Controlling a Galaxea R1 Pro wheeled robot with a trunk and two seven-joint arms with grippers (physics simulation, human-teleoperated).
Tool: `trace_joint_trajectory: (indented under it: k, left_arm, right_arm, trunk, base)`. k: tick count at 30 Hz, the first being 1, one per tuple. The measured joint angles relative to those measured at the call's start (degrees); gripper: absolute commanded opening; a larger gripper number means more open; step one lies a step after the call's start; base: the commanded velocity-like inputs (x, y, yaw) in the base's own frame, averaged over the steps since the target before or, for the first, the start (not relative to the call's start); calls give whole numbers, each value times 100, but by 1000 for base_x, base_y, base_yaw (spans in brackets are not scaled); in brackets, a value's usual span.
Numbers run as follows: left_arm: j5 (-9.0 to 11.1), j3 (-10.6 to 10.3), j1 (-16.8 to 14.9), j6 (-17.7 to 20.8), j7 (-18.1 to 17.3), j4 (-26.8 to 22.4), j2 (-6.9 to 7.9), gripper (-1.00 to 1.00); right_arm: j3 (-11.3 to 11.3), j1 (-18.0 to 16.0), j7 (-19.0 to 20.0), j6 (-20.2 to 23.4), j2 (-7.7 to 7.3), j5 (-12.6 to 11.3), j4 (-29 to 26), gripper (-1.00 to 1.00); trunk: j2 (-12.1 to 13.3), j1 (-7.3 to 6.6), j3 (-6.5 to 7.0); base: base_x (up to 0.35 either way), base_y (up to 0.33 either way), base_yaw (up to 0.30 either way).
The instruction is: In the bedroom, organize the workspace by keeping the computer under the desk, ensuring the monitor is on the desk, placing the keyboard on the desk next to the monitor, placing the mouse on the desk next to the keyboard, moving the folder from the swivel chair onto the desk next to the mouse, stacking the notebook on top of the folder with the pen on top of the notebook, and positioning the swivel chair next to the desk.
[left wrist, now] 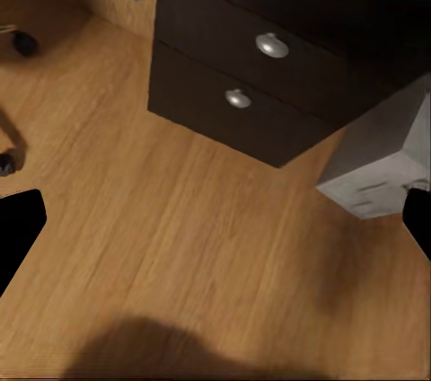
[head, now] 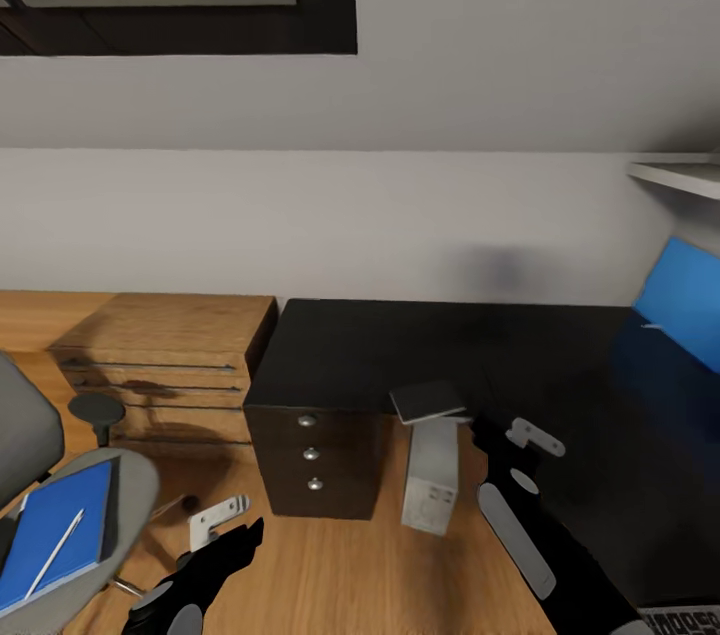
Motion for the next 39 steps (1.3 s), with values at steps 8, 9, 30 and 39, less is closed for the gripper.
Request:
trace_joint_trajectory:
  k: [8, 9, 30, 39]
  left_arm:
    - [17, -4, 1, 1, 1, 34, -7, 100]
    - [14, -4, 1, 1, 1, 34, -8, 100]
    - [-11, -13, 1, 1, 6, 36, -5, 100]
    - [-14, -2, 1, 16, 7, 1, 7, 100]
  right_arm:
    - [-46, -10, 12, -69, -39, 21, 276, -100]
    - [-70, -17, 17, -69, -65, 22, 358, -100]
    - [-119, -948, 2805, 1087, -1365, 606, 2617, -100]
    - [-617, -957, 4182, 2082, -1902, 998, 2525, -100]
  trunk:
    - [0, -1, 0]
    - [0, -2, 0]
    - [0, -3, 0]
    - [-1, -3, 0]
  base:
    - [-233, -18, -22]
    - [-33, -10, 0]
    - [-2, -1, 0]
    - [0, 0, 0]
